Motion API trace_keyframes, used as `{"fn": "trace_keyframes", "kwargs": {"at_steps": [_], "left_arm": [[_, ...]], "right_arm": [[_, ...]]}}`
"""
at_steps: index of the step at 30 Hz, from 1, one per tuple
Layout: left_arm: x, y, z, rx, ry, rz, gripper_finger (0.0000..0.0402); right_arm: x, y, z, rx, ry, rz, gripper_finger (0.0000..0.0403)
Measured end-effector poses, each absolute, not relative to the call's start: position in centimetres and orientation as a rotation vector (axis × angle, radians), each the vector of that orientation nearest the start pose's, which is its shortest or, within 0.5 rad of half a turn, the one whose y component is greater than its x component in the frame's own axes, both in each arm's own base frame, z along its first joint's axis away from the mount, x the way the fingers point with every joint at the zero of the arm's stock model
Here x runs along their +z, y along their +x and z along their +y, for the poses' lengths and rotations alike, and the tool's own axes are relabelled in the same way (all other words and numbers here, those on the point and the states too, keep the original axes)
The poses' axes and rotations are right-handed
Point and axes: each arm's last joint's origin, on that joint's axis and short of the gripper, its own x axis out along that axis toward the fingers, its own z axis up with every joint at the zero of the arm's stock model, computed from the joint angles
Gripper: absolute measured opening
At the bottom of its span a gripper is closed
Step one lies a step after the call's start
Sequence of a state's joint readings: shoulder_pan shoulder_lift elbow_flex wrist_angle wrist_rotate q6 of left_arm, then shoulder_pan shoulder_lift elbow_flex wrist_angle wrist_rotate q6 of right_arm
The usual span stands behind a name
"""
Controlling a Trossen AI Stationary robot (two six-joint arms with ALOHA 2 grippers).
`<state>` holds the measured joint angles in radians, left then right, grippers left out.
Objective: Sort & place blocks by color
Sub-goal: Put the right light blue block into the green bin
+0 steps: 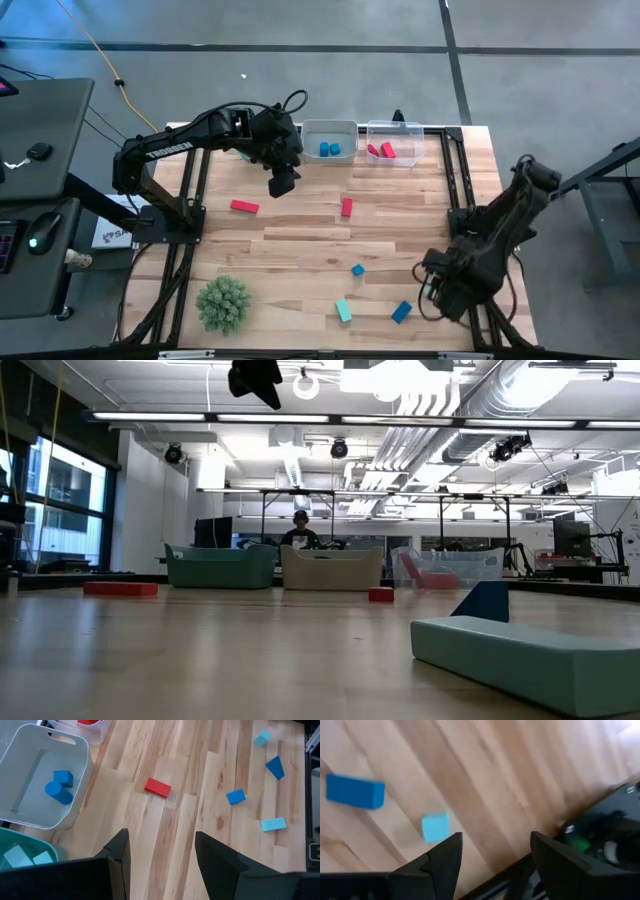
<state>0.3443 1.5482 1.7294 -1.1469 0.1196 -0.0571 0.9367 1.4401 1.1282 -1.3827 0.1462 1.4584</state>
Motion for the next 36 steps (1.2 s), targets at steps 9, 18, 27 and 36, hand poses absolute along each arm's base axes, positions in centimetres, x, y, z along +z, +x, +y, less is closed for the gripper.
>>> {"fn": "trace_keyframes", "kwargs": {"at_steps": [9,18,27,36], "left_arm": [[39.1,28.3,9.8,0.252,-0.309,0.933,0.0145],[39.1,28.3,9.8,0.257,-0.318,0.931,0.0145],[39.1,28.3,9.8,0.257,-0.319,0.931,0.0145],[39.1,28.3,9.8,0.268,-0.339,0.929,0.0145]], "right_arm": [[29.0,11.9,14.7,-0.426,0.409,1.341,0.0224],[27.3,9.9,12.4,-0.342,0.584,1.295,0.0224],[23.2,9.8,12.8,-0.228,0.687,1.346,0.0224],[20.4,10.4,13.8,-0.169,0.77,1.365,0.0225]]}}
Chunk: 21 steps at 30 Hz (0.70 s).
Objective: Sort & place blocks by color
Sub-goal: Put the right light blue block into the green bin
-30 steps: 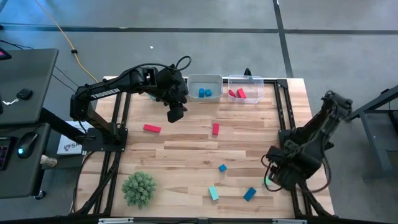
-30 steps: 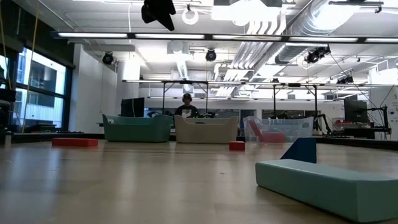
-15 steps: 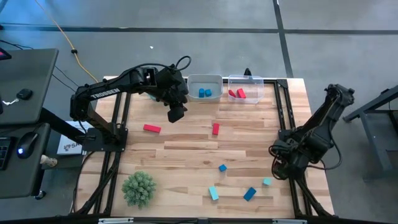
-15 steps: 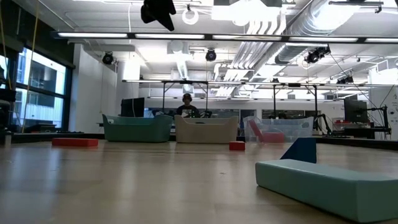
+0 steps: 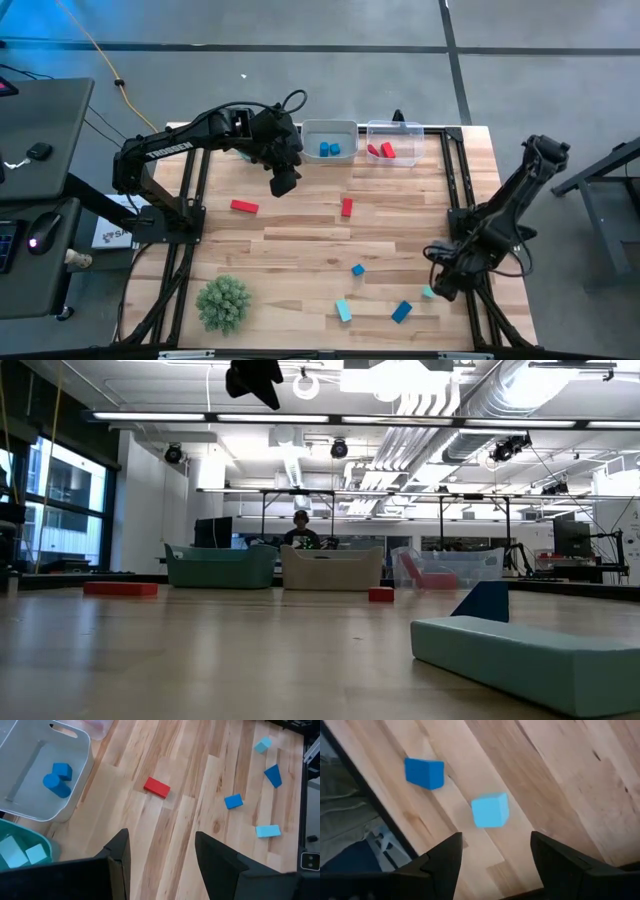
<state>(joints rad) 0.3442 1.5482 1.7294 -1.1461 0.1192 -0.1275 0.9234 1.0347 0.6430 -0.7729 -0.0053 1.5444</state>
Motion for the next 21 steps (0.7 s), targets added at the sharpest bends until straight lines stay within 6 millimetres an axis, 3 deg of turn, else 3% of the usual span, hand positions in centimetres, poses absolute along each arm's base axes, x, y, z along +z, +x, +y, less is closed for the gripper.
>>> {"fn": "trace_keyframes", "kwargs": {"at_steps": [21], "left_arm": [[39.1,28.3,9.8,0.28,-0.365,0.926,0.0145]], "right_arm": [[17.0,13.0,17.4,-0.195,0.615,1.453,0.0225]]}}
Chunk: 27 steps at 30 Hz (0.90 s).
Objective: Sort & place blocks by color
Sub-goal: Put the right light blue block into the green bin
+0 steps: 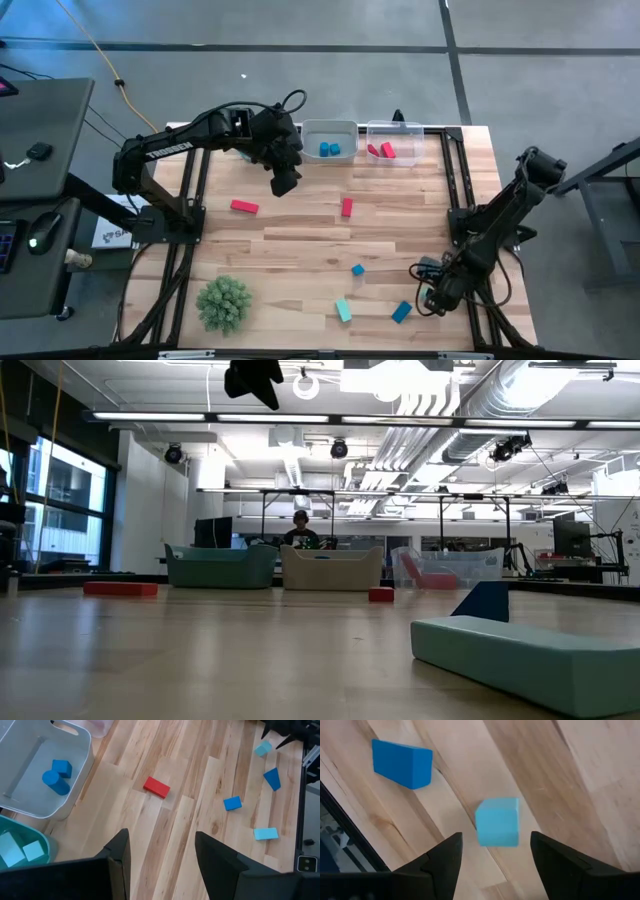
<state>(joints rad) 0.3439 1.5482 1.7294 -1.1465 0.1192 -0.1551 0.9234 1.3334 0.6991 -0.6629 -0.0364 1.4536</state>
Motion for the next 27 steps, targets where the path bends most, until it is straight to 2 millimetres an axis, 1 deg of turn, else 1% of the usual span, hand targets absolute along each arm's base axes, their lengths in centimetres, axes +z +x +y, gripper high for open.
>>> {"fn": "trace_keyframes", "kwargs": {"at_steps": [4,10,17,23,27], "left_arm": [[39.1,28.3,9.8,0.28,-0.365,0.926,0.0145],[39.1,28.3,9.8,0.28,-0.364,0.926,0.0145],[39.1,28.3,9.8,0.28,-0.364,0.926,0.0145],[39.1,28.3,9.8,0.28,-0.364,0.926,0.0145],[39.1,28.3,9.8,0.28,-0.364,0.926,0.0145]], "right_arm": [[16.8,13.2,17.6,-0.174,0.594,1.453,0.0225],[16.2,13.3,17.7,-0.191,0.57,1.464,0.0225],[14.9,13.5,18.0,-0.234,0.523,1.485,0.0225],[14.4,13.6,18.3,-0.224,0.519,1.506,0.0224],[14.4,13.6,18.3,-0.219,0.517,1.511,0.0206]]}}
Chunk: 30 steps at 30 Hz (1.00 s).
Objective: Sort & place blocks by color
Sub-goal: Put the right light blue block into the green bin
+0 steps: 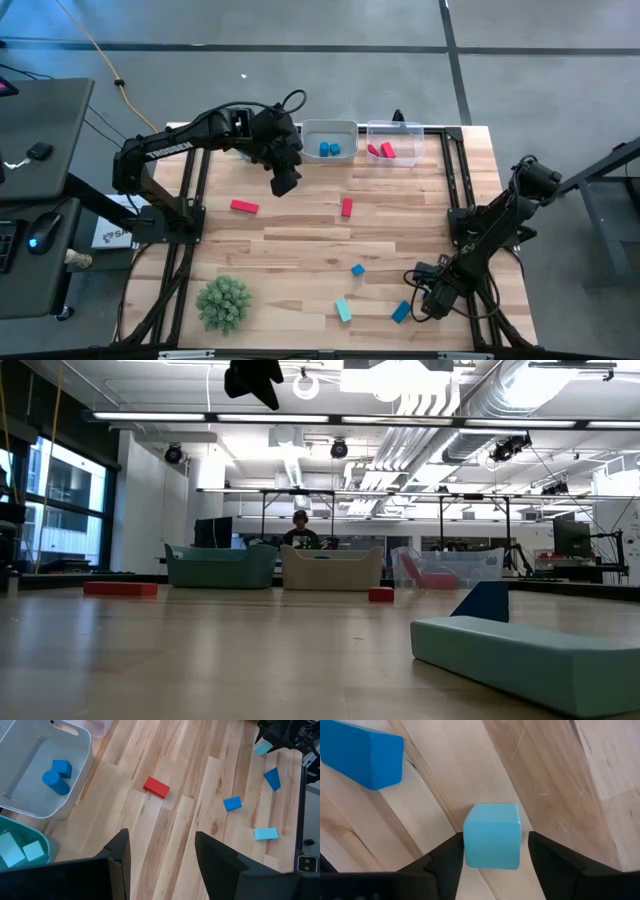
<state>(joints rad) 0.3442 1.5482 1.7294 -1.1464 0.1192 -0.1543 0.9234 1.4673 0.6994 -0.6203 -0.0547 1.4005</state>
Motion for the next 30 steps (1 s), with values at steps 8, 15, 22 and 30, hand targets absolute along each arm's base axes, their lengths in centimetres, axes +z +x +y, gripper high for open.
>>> {"fn": "trace_keyframes", "kwargs": {"at_steps": [8,15,22,30], "left_arm": [[39.1,28.3,9.8,0.28,-0.364,0.926,0.0145],[39.1,28.3,9.8,0.28,-0.364,0.926,0.0145],[39.1,28.3,9.8,0.28,-0.364,0.926,0.0145],[39.1,28.3,9.8,0.239,-0.283,0.935,0.0145]], "right_arm": [[14.5,13.7,18.4,-0.218,0.532,1.513,0.013],[14.6,13.9,18.7,-0.189,0.566,1.5,0.011],[14.9,14.9,18.9,-0.188,0.687,1.454,0.011],[17.4,16.8,18.4,-0.313,0.693,1.404,0.011]]}}
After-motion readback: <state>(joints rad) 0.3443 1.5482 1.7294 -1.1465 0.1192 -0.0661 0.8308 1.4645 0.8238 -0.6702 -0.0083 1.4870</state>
